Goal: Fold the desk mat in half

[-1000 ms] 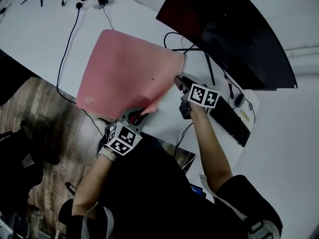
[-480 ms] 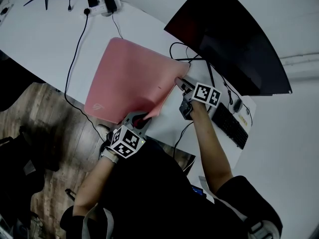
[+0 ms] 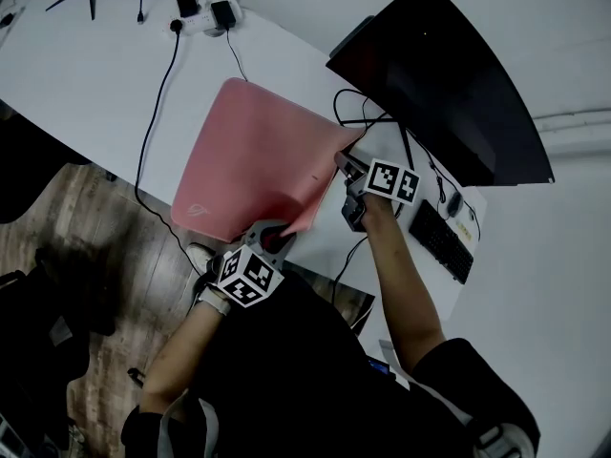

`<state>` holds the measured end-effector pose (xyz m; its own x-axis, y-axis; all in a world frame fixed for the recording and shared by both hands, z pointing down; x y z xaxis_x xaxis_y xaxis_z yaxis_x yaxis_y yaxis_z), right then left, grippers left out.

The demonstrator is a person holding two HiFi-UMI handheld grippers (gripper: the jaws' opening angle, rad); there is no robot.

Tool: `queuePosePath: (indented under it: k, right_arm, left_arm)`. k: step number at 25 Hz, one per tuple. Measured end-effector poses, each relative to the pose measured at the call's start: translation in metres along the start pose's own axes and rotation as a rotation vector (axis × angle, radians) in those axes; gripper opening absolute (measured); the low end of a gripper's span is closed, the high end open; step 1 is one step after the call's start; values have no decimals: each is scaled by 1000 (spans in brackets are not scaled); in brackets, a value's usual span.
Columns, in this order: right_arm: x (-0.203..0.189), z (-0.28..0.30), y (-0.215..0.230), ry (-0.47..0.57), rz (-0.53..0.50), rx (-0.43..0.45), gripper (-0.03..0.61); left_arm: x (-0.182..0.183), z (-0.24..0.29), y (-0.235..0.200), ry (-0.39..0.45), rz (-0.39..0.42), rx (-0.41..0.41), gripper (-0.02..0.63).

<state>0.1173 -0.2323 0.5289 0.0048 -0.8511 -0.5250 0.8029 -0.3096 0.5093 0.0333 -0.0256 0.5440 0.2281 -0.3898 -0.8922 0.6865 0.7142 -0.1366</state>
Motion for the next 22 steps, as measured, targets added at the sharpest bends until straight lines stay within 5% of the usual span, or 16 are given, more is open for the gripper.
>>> queuePosePath:
  k: [8,22]
  right_arm:
    - [7,8,-45,6,-193,-49,21]
    - [12,59,-127,-14,-306,28,20]
  left_arm:
    - [-5,-22,-21,55,-74,8,63]
    - [-22,-67,-58,98,-168,55,64]
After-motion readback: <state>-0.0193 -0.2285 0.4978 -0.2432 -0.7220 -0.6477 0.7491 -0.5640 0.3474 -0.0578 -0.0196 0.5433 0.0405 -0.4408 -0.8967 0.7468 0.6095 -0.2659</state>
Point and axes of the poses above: the fingertips, and each gripper's own axes: z forward along the fingers, y to its right, x out of its top, the point moved 3 cm from there along -z, backward along the fingers
